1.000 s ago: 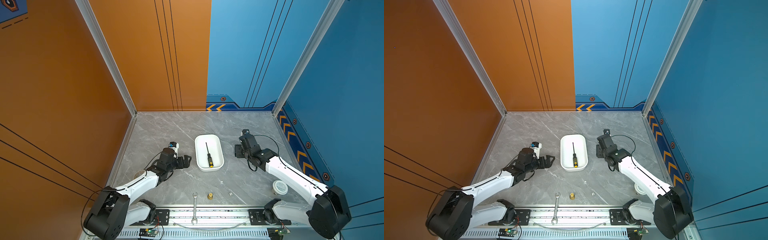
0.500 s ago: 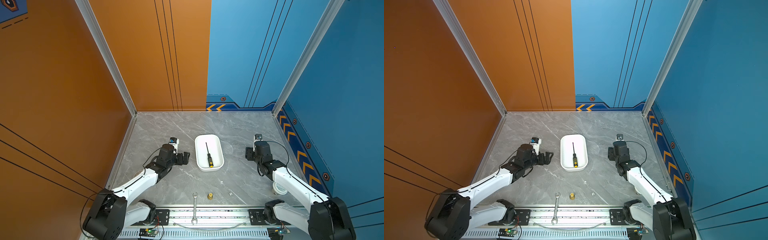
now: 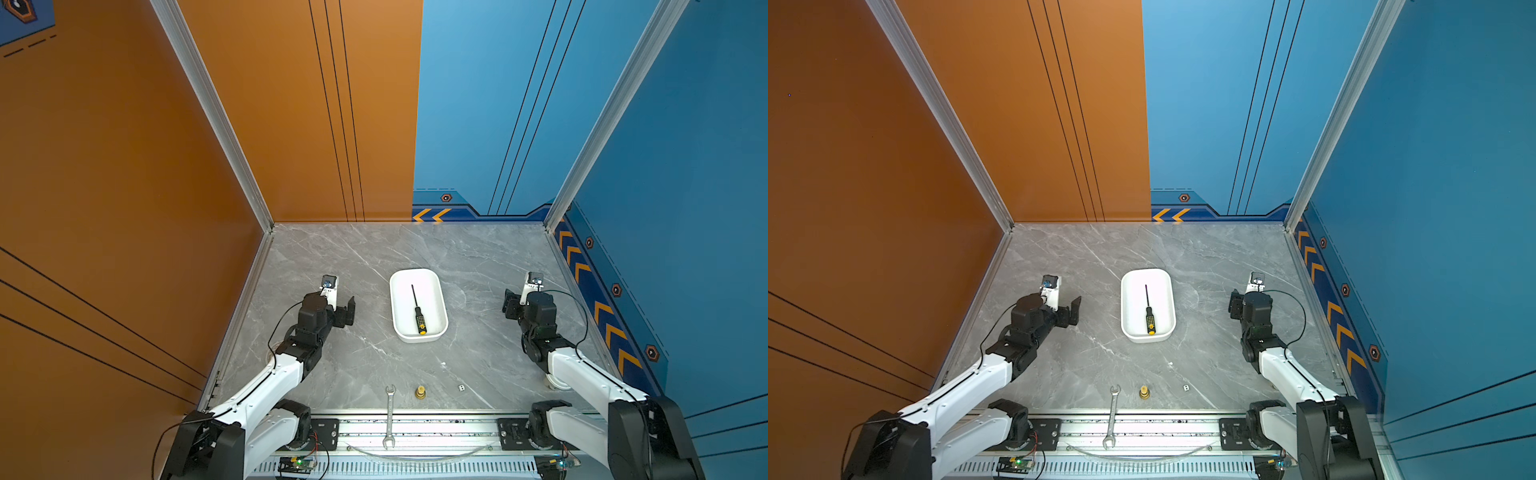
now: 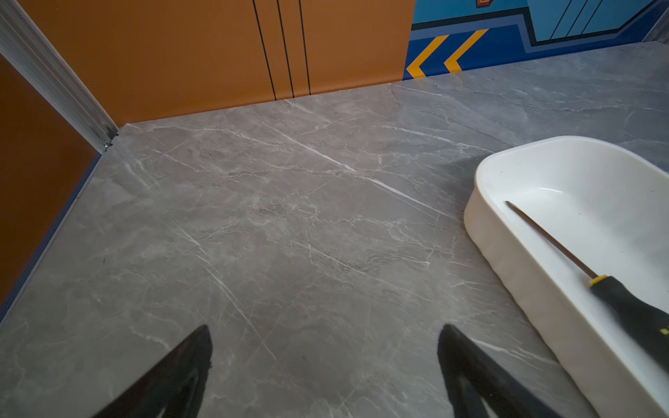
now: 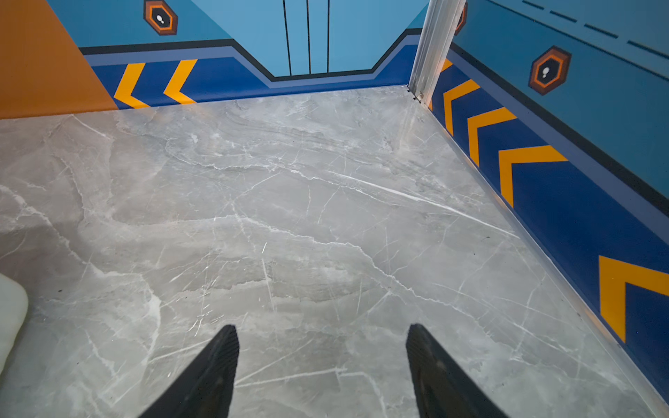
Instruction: Put the screwdriver in the bin
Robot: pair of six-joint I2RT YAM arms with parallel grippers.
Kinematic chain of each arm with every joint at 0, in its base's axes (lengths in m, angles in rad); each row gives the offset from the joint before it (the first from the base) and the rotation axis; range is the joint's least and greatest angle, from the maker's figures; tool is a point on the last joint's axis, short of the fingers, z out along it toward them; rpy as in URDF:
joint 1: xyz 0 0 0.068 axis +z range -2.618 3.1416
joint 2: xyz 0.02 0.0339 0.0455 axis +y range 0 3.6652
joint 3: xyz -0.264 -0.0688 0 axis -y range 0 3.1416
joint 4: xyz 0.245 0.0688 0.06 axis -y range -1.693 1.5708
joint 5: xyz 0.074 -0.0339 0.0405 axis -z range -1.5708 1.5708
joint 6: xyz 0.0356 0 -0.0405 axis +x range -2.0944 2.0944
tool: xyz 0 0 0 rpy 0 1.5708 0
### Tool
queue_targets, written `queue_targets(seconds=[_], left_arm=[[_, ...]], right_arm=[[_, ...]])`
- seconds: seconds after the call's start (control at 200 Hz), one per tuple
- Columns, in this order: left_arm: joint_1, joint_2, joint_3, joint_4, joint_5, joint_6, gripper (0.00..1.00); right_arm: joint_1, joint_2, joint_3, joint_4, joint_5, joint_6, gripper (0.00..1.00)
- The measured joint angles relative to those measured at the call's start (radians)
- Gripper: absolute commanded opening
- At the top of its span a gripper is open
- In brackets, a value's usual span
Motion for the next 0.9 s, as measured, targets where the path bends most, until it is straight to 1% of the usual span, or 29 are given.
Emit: queue_targets(seconds=[0.165, 0.29, 0.496, 0.666, 0.811, 0.901], left_arm=[[0.145, 0.037, -0.063, 0.145, 0.042, 0.019, 0.98], [0.193, 0.092, -0.098, 0.235, 0.067, 0.019, 0.98], [0.214, 0.208, -0.109, 0.351, 0.114, 0.019, 0.98], [0.216, 0.266, -0.107, 0.416, 0.151, 0.019, 0.98], [0.216, 0.309, -0.092, 0.456, 0.177, 0.029, 0.98], [0.216, 0.374, -0.082, 0.524, 0.194, 0.045, 0.98]], right_arm=[[-0.019, 0.085, -0.024, 0.137, -0.007, -0.011, 0.72], [-0.031, 0.157, -0.027, 0.225, -0.013, -0.017, 0.72], [-0.036, 0.245, -0.027, 0.344, -0.026, -0.032, 0.72], [-0.036, 0.344, -0.040, 0.470, -0.032, -0.048, 0.72], [-0.028, 0.397, -0.040, 0.503, -0.034, -0.066, 0.72], [-0.024, 0.402, -0.040, 0.515, -0.034, -0.071, 0.72]])
